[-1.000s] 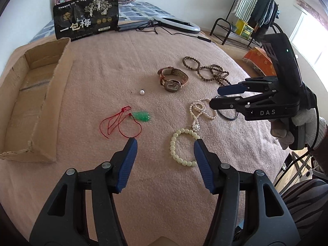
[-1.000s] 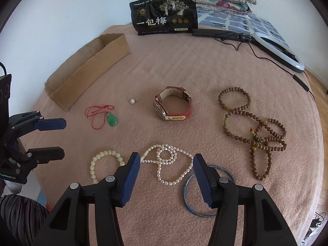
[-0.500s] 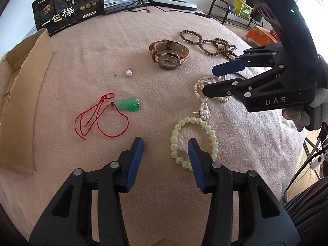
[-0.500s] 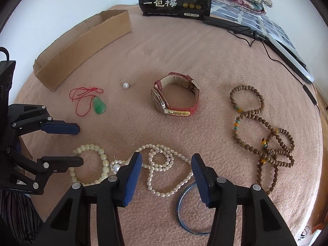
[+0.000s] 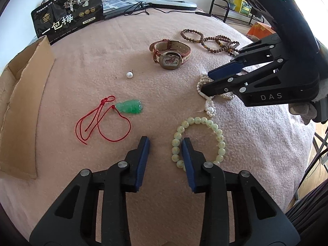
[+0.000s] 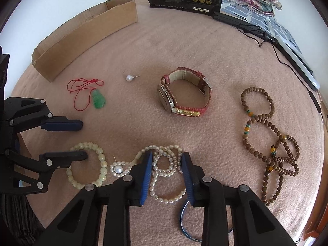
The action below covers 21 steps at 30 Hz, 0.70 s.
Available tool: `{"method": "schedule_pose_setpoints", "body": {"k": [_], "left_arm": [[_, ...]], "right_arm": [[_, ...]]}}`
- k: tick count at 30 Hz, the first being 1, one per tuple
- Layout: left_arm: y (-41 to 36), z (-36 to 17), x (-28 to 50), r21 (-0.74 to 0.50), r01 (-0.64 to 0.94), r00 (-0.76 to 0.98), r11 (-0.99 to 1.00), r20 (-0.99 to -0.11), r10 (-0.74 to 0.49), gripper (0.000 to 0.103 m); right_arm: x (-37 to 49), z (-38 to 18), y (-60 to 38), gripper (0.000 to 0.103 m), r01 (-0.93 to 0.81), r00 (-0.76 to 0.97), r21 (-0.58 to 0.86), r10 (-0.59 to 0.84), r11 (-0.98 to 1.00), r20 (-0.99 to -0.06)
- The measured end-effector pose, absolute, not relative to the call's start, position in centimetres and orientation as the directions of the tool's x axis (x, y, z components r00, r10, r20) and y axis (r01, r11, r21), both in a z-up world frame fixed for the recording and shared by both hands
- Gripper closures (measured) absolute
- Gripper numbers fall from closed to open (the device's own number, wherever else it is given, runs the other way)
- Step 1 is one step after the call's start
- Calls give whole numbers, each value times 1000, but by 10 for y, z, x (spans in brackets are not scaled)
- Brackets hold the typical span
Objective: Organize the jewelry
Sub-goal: 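Close the left tool on the cream bracelet while the right tool grasps the pearl necklace, then carry the bracelet in the left tool while the right tool carries the necklace over the box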
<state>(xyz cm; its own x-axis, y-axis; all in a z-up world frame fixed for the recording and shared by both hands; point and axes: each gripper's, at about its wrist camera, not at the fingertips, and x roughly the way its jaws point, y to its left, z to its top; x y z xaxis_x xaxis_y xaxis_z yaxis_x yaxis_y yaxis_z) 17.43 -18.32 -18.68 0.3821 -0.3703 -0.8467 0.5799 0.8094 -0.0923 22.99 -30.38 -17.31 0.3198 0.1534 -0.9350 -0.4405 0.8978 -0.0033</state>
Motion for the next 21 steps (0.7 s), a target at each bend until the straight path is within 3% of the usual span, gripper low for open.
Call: {"method": "schedule_pose_setpoints", "body": {"k": [4, 7, 21], "left_arm": [[-179, -186, 174, -108, 569, 386, 815, -840, -381, 91], [-179, -185, 173, -108, 568, 389, 816, -838, -382, 97], [-159, -157, 174, -184, 533, 418, 826, -792, -446, 98]], "right_arm": [[225, -172, -303, 90, -428, 332, -4, 153, 904, -931], [220, -171, -301, 94, -424, 346, -18, 144, 906, -927], [208, -142, -310, 98, -372, 405, 70, 230, 926, -885]]}}
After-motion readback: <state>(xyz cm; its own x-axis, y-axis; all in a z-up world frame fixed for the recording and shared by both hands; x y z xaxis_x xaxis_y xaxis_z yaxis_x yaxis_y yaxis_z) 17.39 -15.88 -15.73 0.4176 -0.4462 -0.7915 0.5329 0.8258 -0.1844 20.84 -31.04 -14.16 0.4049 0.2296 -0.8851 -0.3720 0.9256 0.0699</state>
